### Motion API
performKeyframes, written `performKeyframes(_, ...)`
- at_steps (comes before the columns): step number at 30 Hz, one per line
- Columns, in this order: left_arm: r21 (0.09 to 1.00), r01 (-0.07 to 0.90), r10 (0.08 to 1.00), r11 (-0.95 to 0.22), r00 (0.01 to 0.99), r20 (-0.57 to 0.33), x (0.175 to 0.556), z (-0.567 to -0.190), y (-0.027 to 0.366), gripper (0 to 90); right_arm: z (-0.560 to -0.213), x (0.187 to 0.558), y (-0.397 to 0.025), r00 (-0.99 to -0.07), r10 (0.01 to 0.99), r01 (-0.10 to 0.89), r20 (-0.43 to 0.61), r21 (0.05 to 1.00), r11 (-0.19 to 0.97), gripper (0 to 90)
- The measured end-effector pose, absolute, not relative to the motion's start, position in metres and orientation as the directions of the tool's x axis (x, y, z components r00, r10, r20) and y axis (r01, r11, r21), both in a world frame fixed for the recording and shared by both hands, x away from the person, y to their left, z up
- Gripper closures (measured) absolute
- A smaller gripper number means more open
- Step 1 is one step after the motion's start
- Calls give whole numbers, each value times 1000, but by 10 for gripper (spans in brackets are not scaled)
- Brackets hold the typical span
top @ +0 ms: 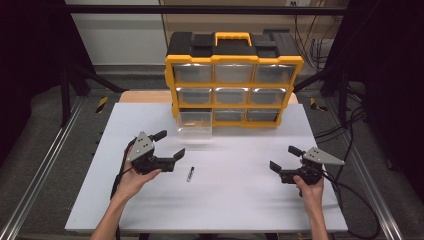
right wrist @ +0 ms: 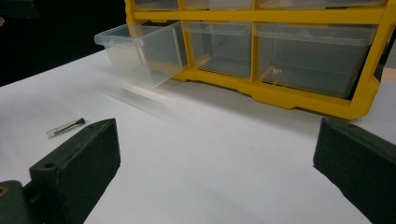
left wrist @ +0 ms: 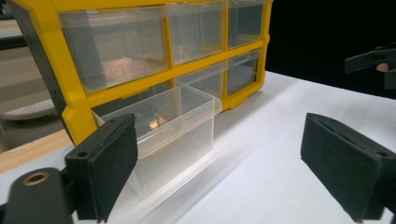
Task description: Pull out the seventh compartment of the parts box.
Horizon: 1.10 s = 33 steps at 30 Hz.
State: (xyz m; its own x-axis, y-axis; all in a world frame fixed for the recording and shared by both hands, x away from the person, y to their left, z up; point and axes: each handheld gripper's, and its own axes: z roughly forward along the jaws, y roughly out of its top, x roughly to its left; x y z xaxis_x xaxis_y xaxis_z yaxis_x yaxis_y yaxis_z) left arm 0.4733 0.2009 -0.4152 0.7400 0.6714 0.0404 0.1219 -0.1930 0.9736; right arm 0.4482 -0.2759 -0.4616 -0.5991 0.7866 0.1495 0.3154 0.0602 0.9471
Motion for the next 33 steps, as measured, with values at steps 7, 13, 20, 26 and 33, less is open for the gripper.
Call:
performKeyframes(7,968,154,671,-196,741,18,471,-420,203,99,-461,448,-276,-598,787,314,152,948,56,12)
performKeyframes(13,960,191,670,-204,743,-5,471,-425,203,93,-461,448,-276,-596,788,316,153,947,55,11)
performKeyframes(20,950,224,682,-217,731,-17,471,-432,206,89,-460,448,-276,-595,789,315,154,948,53,11)
performKeyframes(26,941,234,685,-244,729,-3,470,-437,207,81,-461,448,-275,-594,790,314,152,948,55,9)
performKeyframes(33,933,257,682,-253,731,-17,470,-443,204,69,-461,448,-275,-592,791,317,154,947,53,9)
